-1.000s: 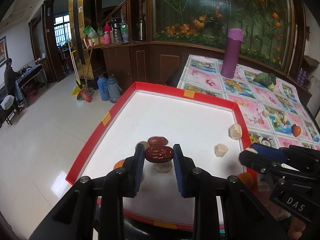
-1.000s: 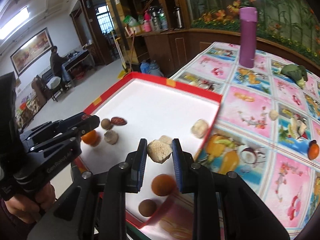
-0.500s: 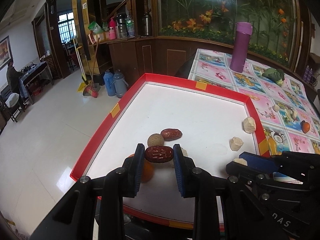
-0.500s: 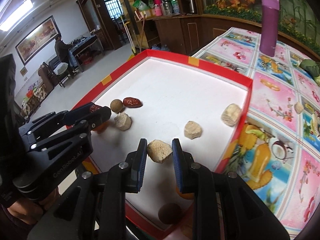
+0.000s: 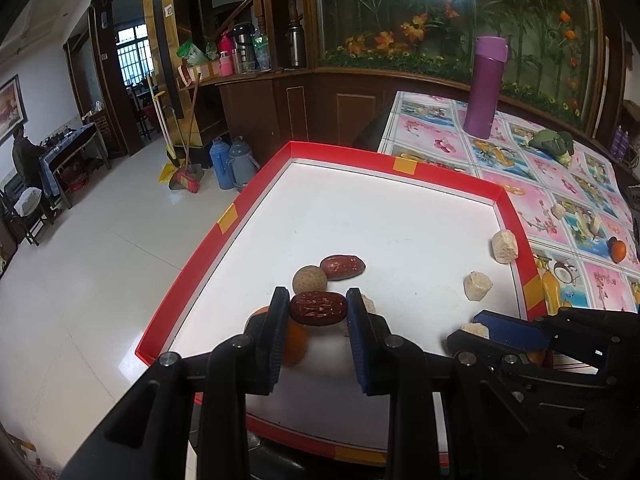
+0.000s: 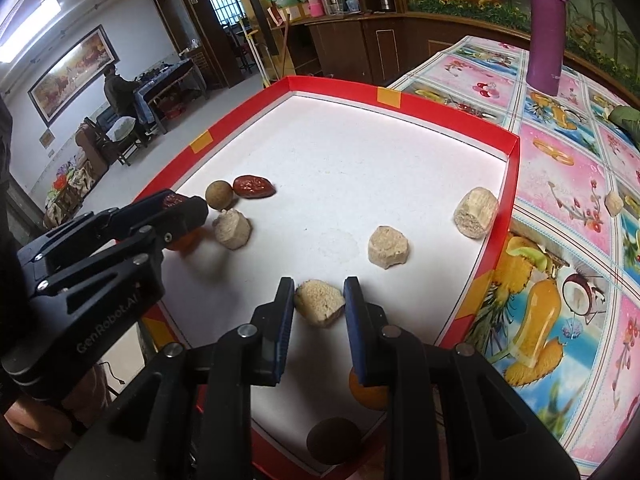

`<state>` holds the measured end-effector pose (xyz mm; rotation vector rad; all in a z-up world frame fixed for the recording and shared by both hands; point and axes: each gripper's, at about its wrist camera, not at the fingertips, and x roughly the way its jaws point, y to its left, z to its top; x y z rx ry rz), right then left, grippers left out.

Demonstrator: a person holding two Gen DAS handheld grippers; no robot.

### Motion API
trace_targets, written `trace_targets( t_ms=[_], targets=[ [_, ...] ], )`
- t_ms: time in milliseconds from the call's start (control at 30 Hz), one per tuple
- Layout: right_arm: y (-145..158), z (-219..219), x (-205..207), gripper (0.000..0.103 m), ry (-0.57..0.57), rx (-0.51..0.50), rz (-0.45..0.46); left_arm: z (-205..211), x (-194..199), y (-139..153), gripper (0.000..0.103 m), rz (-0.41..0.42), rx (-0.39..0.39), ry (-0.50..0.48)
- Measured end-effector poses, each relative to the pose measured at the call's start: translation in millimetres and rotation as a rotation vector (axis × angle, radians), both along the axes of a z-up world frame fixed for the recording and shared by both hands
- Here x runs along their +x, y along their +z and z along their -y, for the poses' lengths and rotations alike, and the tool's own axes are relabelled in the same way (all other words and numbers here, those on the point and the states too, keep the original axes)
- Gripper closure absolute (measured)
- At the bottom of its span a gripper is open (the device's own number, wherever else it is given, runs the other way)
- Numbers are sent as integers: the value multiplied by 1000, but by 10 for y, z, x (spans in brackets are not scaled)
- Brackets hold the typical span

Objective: Organize fruits
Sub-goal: 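Carry the red date and the beige chunk over the white tray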

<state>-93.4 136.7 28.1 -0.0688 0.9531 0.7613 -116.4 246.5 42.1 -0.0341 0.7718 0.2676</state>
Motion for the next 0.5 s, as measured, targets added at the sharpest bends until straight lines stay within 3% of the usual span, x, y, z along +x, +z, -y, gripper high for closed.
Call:
trace_targets(
  t_ms=[233,333,500],
  targets=[
    [0,26,-42,75,29,14,-5,-42,12,16,70,-5,-18,13],
    [26,91,-56,75,39,61,-24,-39,1,40,63,2,-22,18],
    [196,304,-83,75,14,151,32,24,6,104,59,19,-14,13]
  ],
)
